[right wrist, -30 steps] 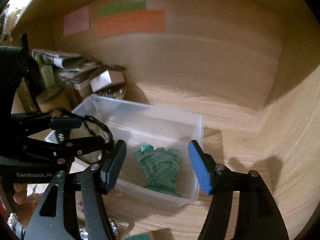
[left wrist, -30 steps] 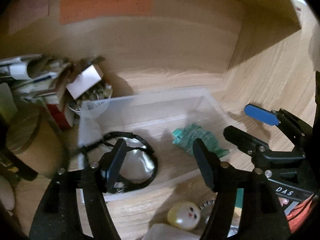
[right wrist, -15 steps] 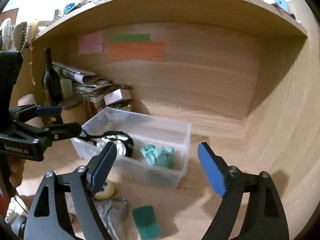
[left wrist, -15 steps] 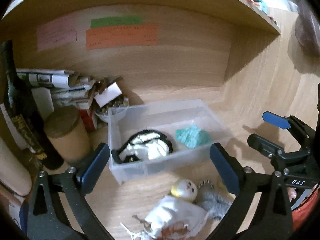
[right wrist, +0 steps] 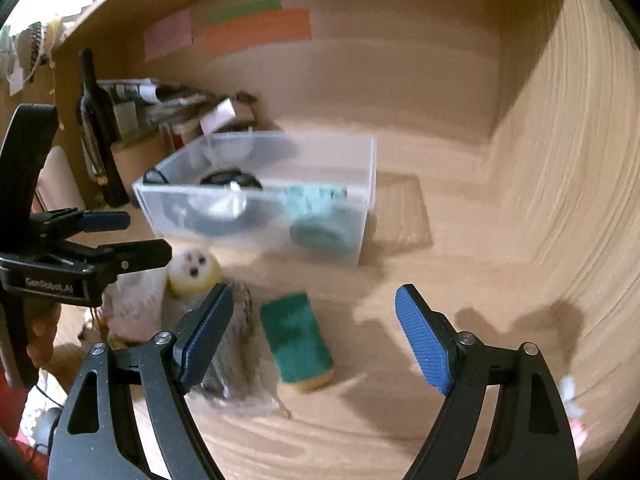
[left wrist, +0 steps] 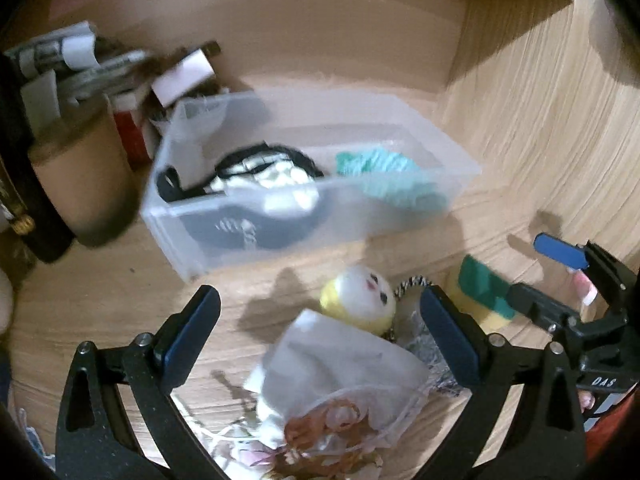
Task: Organize soft objects
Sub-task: 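Grasp the yellow-white plush ball with the left tool while the right tool grasps the green sponge, then carry the plush ball and sponge into the clear box and lower them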
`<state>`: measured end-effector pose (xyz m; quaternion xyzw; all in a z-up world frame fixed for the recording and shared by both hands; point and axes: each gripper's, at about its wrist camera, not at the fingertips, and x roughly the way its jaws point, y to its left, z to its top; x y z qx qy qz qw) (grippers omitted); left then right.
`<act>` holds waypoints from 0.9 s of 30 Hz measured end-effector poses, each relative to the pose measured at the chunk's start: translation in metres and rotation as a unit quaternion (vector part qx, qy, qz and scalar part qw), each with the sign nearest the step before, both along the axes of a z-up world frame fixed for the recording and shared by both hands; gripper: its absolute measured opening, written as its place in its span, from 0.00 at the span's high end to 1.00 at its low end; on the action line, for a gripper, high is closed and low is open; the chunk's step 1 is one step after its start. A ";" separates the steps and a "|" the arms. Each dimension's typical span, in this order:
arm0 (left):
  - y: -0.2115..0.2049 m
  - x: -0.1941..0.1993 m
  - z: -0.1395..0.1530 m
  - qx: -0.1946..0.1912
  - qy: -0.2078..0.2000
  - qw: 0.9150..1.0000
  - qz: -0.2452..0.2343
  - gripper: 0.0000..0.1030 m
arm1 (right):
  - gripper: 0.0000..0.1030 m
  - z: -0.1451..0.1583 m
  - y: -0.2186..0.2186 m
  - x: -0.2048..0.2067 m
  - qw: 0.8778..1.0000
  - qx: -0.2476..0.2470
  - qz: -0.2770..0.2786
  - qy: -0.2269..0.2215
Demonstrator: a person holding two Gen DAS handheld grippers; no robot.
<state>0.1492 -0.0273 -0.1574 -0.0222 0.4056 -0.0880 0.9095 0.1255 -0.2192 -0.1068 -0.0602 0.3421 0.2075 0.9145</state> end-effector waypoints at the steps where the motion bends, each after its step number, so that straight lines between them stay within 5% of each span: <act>1: -0.002 0.001 -0.004 0.000 0.004 1.000 -0.002 0.01 | 0.21 -0.006 -0.001 0.001 1.000 0.001 0.000 0.011; 7: -0.016 0.006 -0.019 0.016 0.023 0.999 -0.029 0.29 | 0.26 -0.025 0.001 0.002 0.999 0.000 0.003 0.046; 14: -0.023 0.006 -0.021 0.018 0.017 0.999 -0.048 0.53 | 0.61 -0.034 0.003 0.008 0.998 -0.004 0.012 0.064; 27: -0.008 -0.002 0.008 -0.004 -0.027 0.999 -0.036 0.57 | 0.67 -0.009 -0.001 0.011 1.000 0.015 0.006 0.021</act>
